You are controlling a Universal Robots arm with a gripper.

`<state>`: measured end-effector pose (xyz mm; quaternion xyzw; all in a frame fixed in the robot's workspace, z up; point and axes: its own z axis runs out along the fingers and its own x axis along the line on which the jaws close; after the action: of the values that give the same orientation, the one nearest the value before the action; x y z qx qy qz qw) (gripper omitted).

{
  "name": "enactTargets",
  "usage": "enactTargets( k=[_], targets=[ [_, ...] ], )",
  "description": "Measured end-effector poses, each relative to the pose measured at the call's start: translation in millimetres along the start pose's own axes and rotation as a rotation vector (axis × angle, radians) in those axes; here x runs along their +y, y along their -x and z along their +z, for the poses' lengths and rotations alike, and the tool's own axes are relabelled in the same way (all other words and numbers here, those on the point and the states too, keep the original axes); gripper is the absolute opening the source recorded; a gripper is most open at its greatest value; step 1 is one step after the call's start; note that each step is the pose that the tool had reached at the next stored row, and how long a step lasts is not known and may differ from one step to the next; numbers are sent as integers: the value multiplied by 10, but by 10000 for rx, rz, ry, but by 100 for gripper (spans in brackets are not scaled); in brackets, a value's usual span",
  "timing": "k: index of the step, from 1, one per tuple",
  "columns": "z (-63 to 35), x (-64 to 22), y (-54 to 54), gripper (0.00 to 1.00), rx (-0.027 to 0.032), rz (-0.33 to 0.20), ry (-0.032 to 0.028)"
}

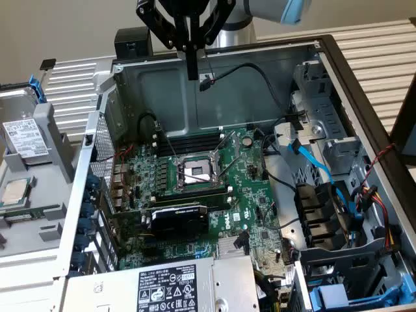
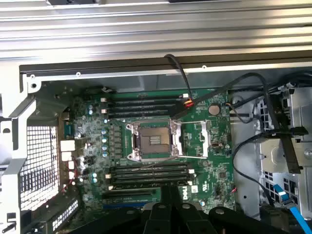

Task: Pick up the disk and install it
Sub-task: 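Reach for the disk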

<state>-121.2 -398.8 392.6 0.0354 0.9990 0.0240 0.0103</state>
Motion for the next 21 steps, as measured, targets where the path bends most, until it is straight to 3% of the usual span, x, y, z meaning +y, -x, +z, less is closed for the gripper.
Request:
enactTargets(
  k=[14,21],
  targets=[
    [0,0,-6,11,-2,1,1],
    [-5,-17,-240,11,-111,-6,8]
  ],
)
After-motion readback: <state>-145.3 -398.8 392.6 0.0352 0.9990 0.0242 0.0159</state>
